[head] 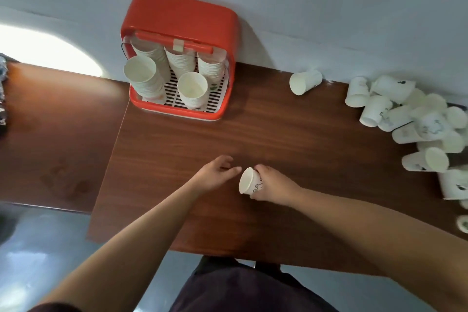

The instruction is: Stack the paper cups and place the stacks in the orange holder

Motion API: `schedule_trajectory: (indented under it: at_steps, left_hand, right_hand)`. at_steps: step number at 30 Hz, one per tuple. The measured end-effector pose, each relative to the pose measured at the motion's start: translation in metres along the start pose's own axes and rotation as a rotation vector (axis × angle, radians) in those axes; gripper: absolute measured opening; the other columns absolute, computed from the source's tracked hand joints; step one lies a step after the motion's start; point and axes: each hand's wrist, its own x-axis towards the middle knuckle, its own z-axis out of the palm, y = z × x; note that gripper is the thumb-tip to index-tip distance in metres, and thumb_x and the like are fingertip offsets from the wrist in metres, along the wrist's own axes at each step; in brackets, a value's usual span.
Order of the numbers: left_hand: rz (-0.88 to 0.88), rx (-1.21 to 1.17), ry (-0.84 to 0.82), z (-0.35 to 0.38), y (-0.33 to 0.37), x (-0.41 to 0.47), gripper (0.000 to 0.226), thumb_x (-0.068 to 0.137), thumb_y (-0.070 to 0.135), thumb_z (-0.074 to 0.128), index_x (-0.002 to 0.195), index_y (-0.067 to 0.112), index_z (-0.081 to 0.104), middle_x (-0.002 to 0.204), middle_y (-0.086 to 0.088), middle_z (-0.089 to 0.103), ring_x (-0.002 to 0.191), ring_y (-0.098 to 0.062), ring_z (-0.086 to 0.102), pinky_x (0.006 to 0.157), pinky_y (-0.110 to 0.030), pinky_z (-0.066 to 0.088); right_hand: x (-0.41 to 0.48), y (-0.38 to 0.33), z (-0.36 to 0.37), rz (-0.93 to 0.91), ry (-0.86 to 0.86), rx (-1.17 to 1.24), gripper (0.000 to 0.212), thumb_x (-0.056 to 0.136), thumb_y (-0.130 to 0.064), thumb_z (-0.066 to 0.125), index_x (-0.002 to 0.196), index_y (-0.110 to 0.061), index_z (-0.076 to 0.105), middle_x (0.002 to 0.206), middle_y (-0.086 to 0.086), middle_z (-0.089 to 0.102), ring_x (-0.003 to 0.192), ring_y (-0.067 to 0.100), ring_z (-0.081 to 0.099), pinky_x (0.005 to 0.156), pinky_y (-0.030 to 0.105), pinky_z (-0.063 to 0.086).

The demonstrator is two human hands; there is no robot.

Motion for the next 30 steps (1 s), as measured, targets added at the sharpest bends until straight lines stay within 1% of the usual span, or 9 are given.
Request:
schedule_trajectory:
  at_steps: [3,6,8,11,15,18,22,25,30]
  left_hand:
    - [0.033,-0.082,-0.054,-0.001,0.025,0.007,0.071,0.088,0.049,0.071,0.148,0.026,0.041,0.133,0.009,0.054,0.122,-0.008,0.054,0.099,-0.025,0.041]
    - [0.151,-0.111,0.000,-0.006,0.063,0.017,0.058,0.087,0.044,0.072,0.139,0.023,0.055,0.129,0.009,0.064,0.115,-0.008,0.062,0.102,-0.030,0.049]
    - [0.197,-0.201,0.042,-0.007,0.094,0.022,0.044,0.094,0.040,0.067,0.134,0.023,0.060,0.124,0.007,0.067,0.108,-0.005,0.065,0.090,-0.017,0.051]
    - [0.271,-0.158,0.043,-0.004,0.133,0.032,0.050,0.093,0.040,0.067,0.139,0.024,0.053,0.124,0.015,0.062,0.103,0.009,0.061,0.077,-0.003,0.046]
    - [0.291,-0.062,0.120,0.003,0.161,0.051,0.061,0.084,0.045,0.077,0.137,0.024,0.054,0.121,0.013,0.066,0.109,0.000,0.064,0.093,-0.018,0.051]
    - [0.280,-0.120,0.243,0.004,0.176,0.062,0.057,0.085,0.044,0.076,0.134,0.023,0.057,0.118,0.010,0.069,0.109,-0.004,0.065,0.095,-0.024,0.052]
    - [0.252,-0.183,0.351,0.003,0.176,0.073,0.062,0.076,0.059,0.075,0.127,0.027,0.061,0.115,0.009,0.071,0.108,-0.009,0.067,0.098,-0.036,0.053]
    - [0.233,-0.173,0.398,0.005,0.171,0.077,0.058,0.078,0.058,0.075,0.125,0.027,0.061,0.114,0.010,0.071,0.106,-0.008,0.067,0.098,-0.037,0.053]
    - [0.199,-0.211,0.465,0.008,0.158,0.082,0.045,0.083,0.043,0.078,0.122,0.026,0.061,0.113,0.008,0.071,0.106,-0.008,0.067,0.096,-0.034,0.053]
  right_hand:
    - [-0.004,-0.005,-0.036,0.005,0.119,0.239,0.070,0.070,-0.040,0.083,0.124,-0.022,0.042,0.108,-0.003,0.059,0.088,0.014,0.063,0.067,0.032,0.055]
    - [-0.013,-0.006,-0.076,-0.023,0.209,0.343,0.069,0.070,-0.044,0.085,0.121,-0.027,0.042,0.102,-0.006,0.062,0.082,0.011,0.065,0.060,0.027,0.053]
    - [-0.016,0.001,-0.098,-0.054,0.249,0.369,0.068,0.069,-0.046,0.084,0.120,-0.029,0.042,0.102,-0.008,0.062,0.080,0.008,0.065,0.058,0.022,0.050]
    - [-0.017,0.017,-0.125,-0.078,0.326,0.389,0.070,0.069,-0.048,0.084,0.122,-0.029,0.043,0.105,-0.009,0.062,0.085,0.005,0.063,0.065,0.022,0.051]
    - [-0.011,0.042,-0.151,-0.140,0.323,0.394,0.073,0.071,-0.043,0.084,0.131,-0.028,0.045,0.115,-0.011,0.060,0.100,0.005,0.061,0.085,0.029,0.052]
    - [0.006,0.076,-0.179,-0.152,0.332,0.379,0.076,0.076,-0.047,0.079,0.140,-0.022,0.044,0.135,-0.006,0.051,0.117,0.010,0.055,0.095,0.031,0.049]
    - [0.047,0.123,-0.220,-0.075,0.580,0.020,0.065,0.082,-0.035,0.073,0.135,-0.007,0.048,0.134,0.010,0.048,0.121,0.027,0.049,0.101,0.038,0.041]
    - [0.079,0.140,-0.235,-0.175,0.531,-0.328,0.065,0.081,-0.016,0.067,0.141,-0.008,0.043,0.142,0.012,0.044,0.128,0.032,0.044,0.104,0.041,0.040]
    - [0.119,0.150,-0.238,-0.203,0.468,-0.540,0.063,0.082,-0.009,0.066,0.140,-0.012,0.042,0.137,0.009,0.048,0.124,0.030,0.046,0.101,0.042,0.042]
